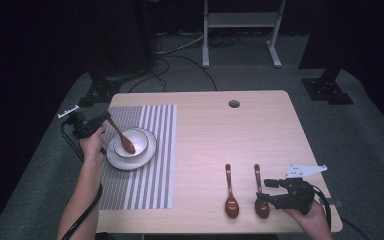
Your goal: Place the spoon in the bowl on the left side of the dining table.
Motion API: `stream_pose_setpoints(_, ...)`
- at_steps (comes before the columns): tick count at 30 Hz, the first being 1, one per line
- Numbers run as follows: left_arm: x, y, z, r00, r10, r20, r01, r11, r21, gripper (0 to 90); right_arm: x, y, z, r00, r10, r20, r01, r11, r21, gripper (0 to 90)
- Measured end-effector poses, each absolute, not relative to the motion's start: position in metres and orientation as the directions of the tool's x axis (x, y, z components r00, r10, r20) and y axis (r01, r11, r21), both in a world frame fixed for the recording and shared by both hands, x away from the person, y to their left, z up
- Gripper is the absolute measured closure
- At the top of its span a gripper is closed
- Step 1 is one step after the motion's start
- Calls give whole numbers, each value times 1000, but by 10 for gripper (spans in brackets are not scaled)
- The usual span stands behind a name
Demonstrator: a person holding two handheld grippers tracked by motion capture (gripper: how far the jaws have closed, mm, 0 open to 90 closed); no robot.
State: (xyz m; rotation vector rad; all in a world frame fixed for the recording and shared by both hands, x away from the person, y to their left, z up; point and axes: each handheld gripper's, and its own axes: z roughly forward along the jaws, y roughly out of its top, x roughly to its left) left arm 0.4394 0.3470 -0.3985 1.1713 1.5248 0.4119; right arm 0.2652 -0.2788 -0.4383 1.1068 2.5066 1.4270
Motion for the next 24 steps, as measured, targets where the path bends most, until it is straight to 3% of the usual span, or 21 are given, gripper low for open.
stream_pose_setpoints(7, 439, 351, -406, 86, 831, -550, 461, 456, 761, 795, 265, -279, -438, -741, 605, 291, 561, 317, 765, 330)
stream_pose_setpoints(9, 438, 352, -407, 83, 830, -552, 470, 456, 756, 741, 265, -279, -438, -742, 605, 290, 559, 317, 766, 330)
stream_pose_setpoints(24, 435, 357, -414, 100, 837, -537, 506, 422, 752, 581, 265, -278, -438, -742, 605, 288, 558, 319, 766, 329)
